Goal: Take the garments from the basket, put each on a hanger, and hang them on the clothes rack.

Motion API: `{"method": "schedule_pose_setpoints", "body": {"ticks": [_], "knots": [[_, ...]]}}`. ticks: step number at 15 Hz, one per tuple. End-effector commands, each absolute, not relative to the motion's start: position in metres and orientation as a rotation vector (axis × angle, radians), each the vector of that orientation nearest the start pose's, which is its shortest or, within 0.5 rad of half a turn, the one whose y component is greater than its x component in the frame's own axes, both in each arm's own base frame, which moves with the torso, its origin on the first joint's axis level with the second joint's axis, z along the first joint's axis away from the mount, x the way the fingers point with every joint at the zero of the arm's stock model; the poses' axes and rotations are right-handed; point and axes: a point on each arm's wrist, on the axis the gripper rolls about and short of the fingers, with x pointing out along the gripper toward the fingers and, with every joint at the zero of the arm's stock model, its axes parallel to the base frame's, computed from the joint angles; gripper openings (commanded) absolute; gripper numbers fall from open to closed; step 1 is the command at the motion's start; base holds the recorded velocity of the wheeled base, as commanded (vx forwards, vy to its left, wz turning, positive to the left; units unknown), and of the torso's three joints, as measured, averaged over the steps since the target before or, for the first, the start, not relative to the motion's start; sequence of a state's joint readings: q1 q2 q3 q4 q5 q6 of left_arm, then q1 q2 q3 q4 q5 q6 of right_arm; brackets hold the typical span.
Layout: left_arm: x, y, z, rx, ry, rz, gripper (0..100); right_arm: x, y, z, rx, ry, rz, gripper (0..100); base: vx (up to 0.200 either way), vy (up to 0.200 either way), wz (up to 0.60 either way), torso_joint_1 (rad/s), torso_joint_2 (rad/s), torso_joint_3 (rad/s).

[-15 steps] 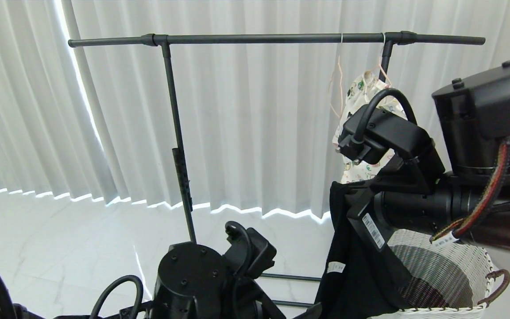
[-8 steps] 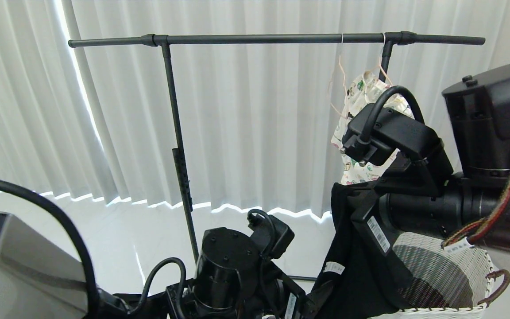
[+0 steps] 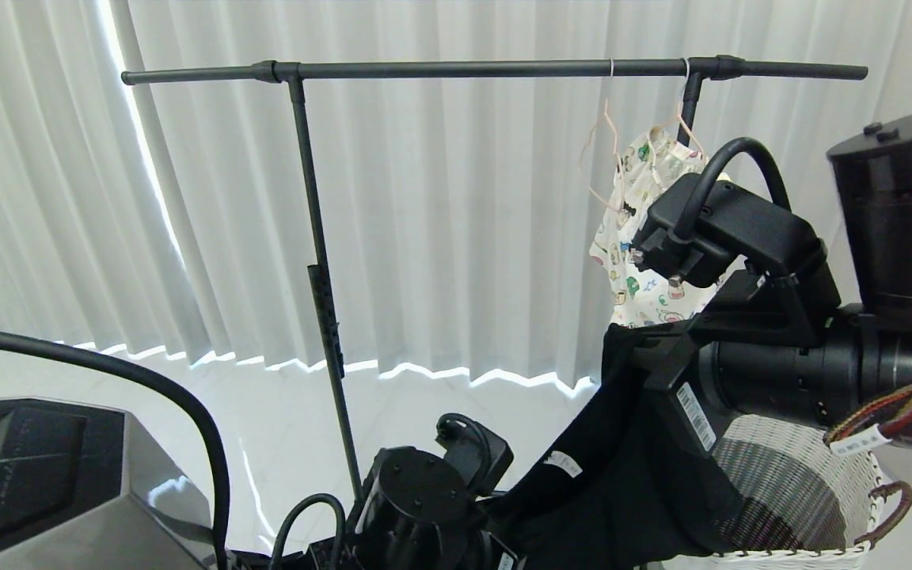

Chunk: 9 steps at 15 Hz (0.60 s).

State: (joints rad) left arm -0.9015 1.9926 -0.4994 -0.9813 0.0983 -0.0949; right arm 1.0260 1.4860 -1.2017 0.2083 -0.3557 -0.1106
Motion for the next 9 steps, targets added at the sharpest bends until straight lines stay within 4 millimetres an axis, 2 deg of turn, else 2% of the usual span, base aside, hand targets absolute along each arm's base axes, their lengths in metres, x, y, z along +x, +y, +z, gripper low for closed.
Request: {"method": "schedule_pose_setpoints", "body": {"ticks": [1, 2, 3, 5, 7, 8, 9], "knots": [[0.180, -0.233, 0.053, 0.190, 0.476, -0.746, 0, 0.138, 0.210, 0.263, -0.417, 0.393, 0.666, 0, 0.000, 0.000, 0.00, 0.000, 0.00, 0.000], [0.179, -0.231, 0.053, 0.215, 0.452, -0.728, 0, 0.139, 0.208, 0.255, -0.406, 0.427, 0.646, 0, 0.000, 0.000, 0.00, 0.000, 0.00, 0.000], [0.174, -0.216, 0.055, 0.296, 0.396, -0.679, 0, 0.138, 0.203, 0.240, -0.349, 0.489, 0.615, 0, 0.000, 0.000, 0.00, 0.000, 0.00, 0.000], [0.167, -0.189, 0.077, 0.331, 0.342, -0.641, 0, 0.139, 0.205, 0.236, -0.308, 0.511, 0.602, 0, 0.000, 0.000, 0.00, 0.000, 0.00, 0.000], [0.164, -0.162, 0.115, 0.330, 0.329, -0.577, 0, 0.146, 0.219, 0.239, -0.282, 0.477, 0.627, 0, 0.000, 0.000, 0.00, 0.000, 0.00, 0.000], [0.162, -0.152, 0.140, 0.316, 0.328, -0.551, 0, 0.149, 0.229, 0.243, -0.252, 0.442, 0.652, 0, 0.000, 0.000, 0.00, 0.000, 0.00, 0.000], [0.160, -0.146, 0.154, 0.305, 0.333, -0.539, 0, 0.151, 0.235, 0.247, -0.237, 0.421, 0.660, 0, 0.000, 0.000, 0.00, 0.000, 0.00, 0.000]]}}
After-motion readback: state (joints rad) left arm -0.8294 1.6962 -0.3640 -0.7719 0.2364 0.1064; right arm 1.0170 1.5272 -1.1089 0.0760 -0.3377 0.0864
